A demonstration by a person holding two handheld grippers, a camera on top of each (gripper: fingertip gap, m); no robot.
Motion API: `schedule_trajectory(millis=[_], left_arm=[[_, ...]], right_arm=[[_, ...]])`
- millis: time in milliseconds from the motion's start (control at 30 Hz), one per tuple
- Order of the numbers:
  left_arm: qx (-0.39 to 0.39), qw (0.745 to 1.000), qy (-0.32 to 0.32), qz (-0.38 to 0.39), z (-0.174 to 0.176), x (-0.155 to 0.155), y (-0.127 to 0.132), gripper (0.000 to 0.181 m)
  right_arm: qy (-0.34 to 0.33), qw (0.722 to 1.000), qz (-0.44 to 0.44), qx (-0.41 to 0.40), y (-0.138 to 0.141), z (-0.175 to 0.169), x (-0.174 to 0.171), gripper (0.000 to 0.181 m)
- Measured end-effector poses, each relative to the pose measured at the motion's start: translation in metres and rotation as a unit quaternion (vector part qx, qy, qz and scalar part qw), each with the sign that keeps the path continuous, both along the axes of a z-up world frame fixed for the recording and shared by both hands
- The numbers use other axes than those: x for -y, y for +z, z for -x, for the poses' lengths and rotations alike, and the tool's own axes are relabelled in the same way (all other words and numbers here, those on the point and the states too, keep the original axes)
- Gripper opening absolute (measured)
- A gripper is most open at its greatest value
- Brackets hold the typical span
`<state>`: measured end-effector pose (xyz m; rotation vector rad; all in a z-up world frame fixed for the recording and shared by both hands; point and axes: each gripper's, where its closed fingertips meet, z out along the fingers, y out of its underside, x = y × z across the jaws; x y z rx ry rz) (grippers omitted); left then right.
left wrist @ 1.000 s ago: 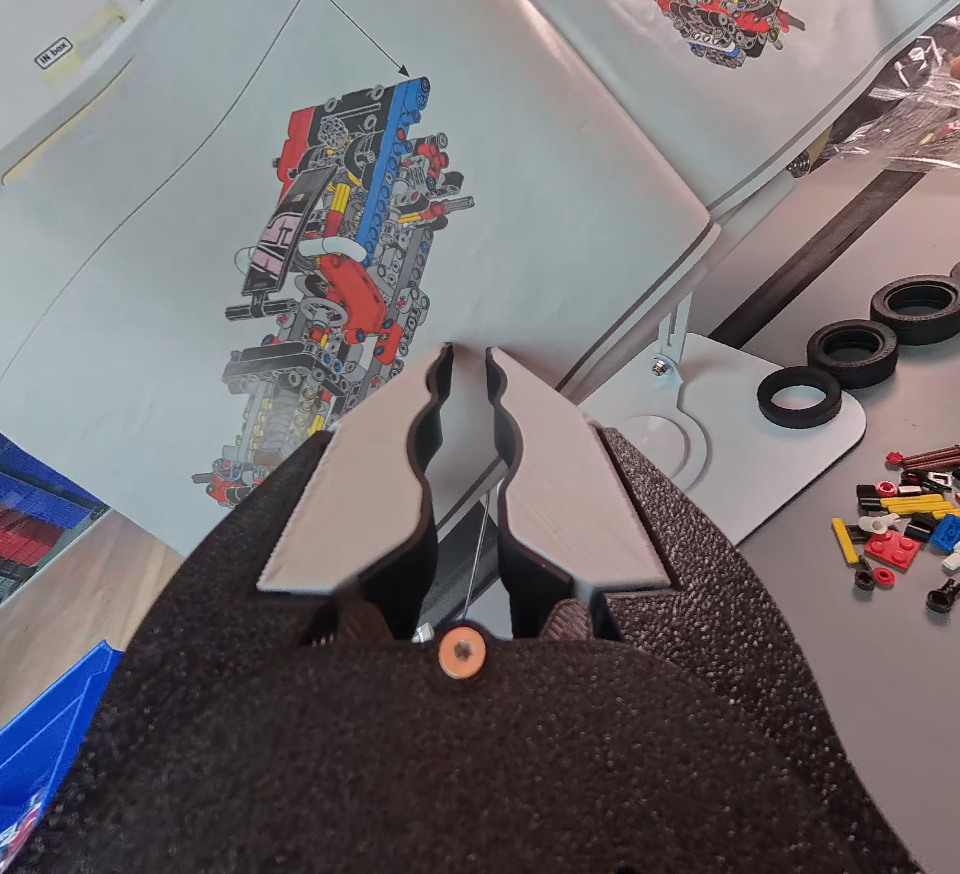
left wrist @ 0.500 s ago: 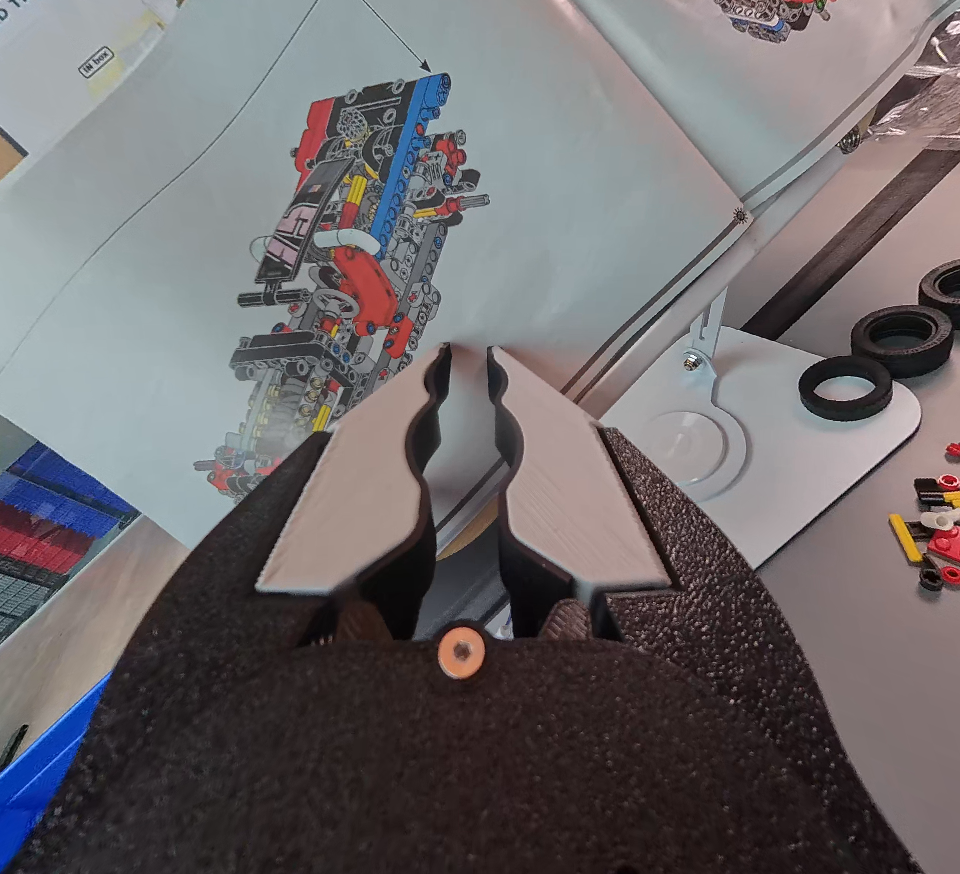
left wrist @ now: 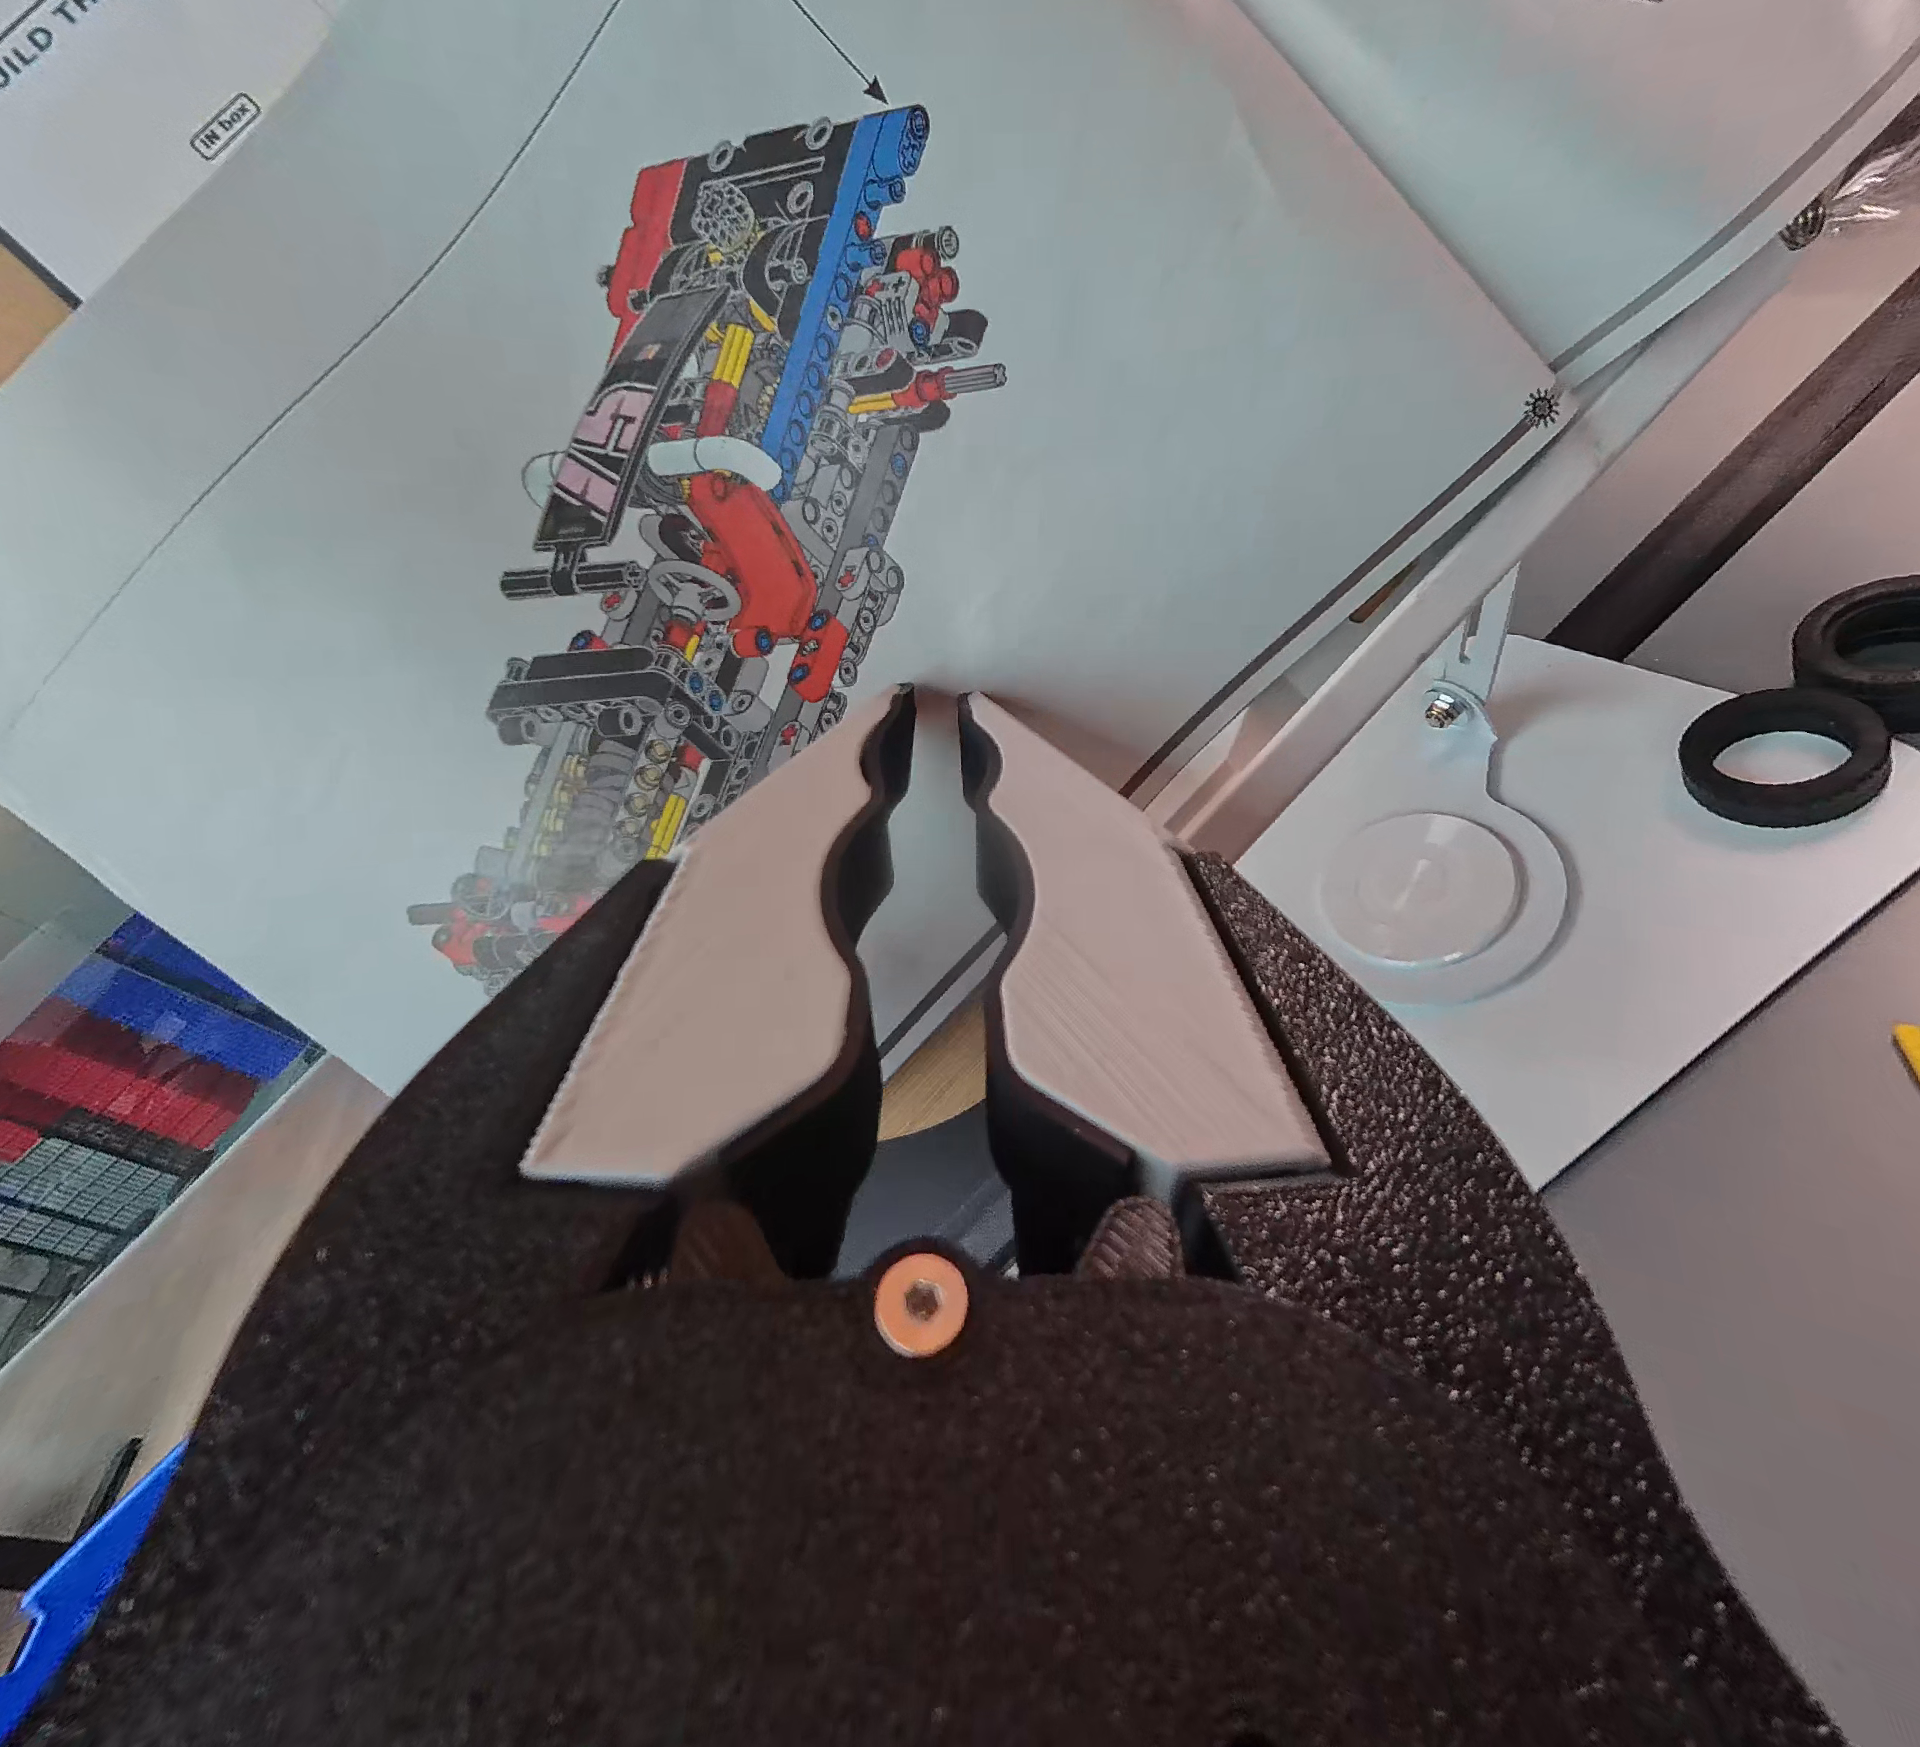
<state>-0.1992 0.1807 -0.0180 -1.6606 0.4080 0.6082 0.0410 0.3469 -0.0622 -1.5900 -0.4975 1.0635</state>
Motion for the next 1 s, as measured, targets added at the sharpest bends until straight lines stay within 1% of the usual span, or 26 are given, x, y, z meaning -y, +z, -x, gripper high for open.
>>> schedule_trajectory(millis=[100, 367, 700, 833, 900, 967, 1000], left_arm=[[-0.003, 1.000, -0.001, 0.002, 0.000, 0.000, 0.000, 0.008], [0.023, 1.000, -0.006, -0.003, -0.001, 0.001, -0.001, 0.009], [0.020, 1.000, -0.006, 0.004, -0.001, 0.002, -0.003, 0.010], [0.022, 1.000, -0.008, 0.006, -0.002, 0.003, -0.003, 0.012], [0.026, 1.000, -0.009, 0.007, -0.002, 0.003, -0.003, 0.012], [0.034, 0.999, -0.010, 0.009, -0.002, 0.003, -0.003, 0.012], [0.041, 0.999, -0.011, 0.010, -0.002, 0.002, -0.003, 0.012]], right_arm=[[-0.010, 1.000, 0.006, -0.004, 0.000, -0.005, -0.003, 0.017], [-0.038, 0.999, 0.018, -0.008, -0.004, -0.021, -0.009, 0.017], [-0.082, 0.997, 0.008, 0.002, 0.000, -0.038, -0.007, 0.022], [-0.087, 0.996, -0.015, 0.013, 0.011, -0.048, -0.001, 0.024], [-0.078, 0.996, -0.037, 0.018, 0.024, -0.054, 0.006, 0.024], [-0.055, 0.996, -0.070, 0.024, 0.042, -0.062, 0.020, 0.024], [-0.028, 0.995, -0.089, 0.029, 0.052, -0.065, 0.031, 0.022]])
